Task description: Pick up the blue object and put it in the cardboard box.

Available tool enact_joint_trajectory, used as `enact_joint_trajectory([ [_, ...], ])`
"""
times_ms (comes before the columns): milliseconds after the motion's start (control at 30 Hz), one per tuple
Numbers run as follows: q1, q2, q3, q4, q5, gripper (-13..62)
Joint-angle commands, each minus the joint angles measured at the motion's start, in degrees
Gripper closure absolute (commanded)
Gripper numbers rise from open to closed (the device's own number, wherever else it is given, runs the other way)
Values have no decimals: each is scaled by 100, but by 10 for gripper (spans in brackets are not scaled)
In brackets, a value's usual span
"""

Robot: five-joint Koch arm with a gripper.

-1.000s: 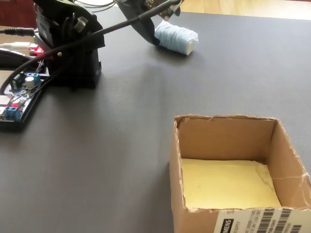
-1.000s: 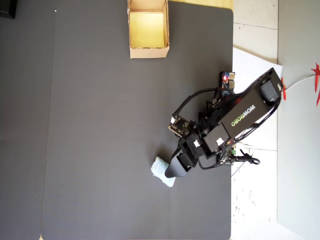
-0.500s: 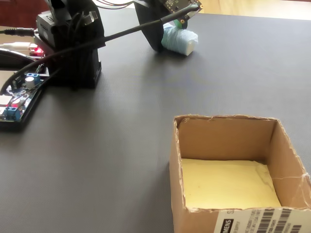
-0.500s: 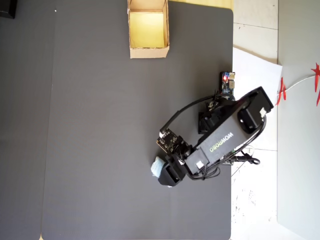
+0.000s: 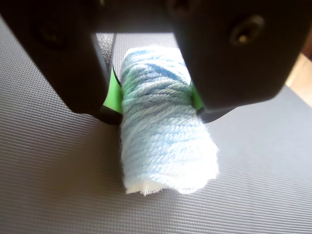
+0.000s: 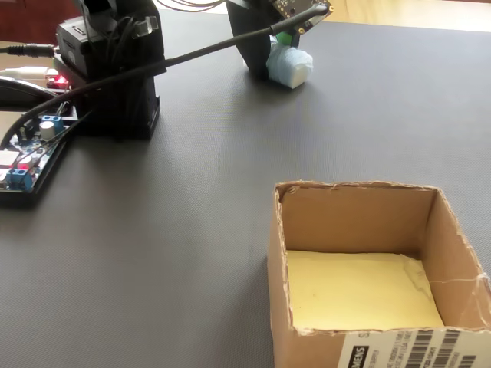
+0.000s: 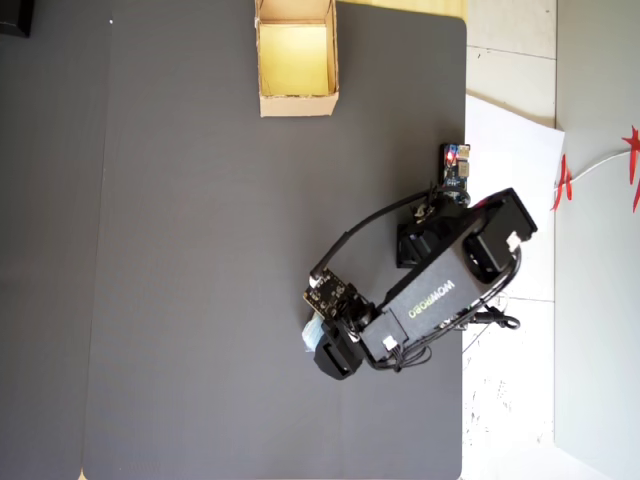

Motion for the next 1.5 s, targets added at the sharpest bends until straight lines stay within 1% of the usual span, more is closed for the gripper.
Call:
enact_joint_trajectory([
  [0, -9, -229, -9, -949, 483, 435],
  [33, 9, -185, 79, -1099, 448, 449],
  [233, 176, 343, 264, -1389, 308, 449],
  [367, 404, 888, 633, -1547, 299, 448],
  [567, 914, 2118, 1608, -2057, 185, 448],
  [733, 1336, 3050, 2206, -2074, 176, 448],
  [767, 1573, 3665, 2461, -2074, 158, 448],
  [900, 1802, 4289, 2672, -2083, -70, 448],
  [1100, 2215, 4368, 2540, -2391, -229, 448],
  [1200, 2900, 4368, 2479, -2927, -229, 448],
  [1467, 3797, 4368, 2593, -3938, -281, 448],
])
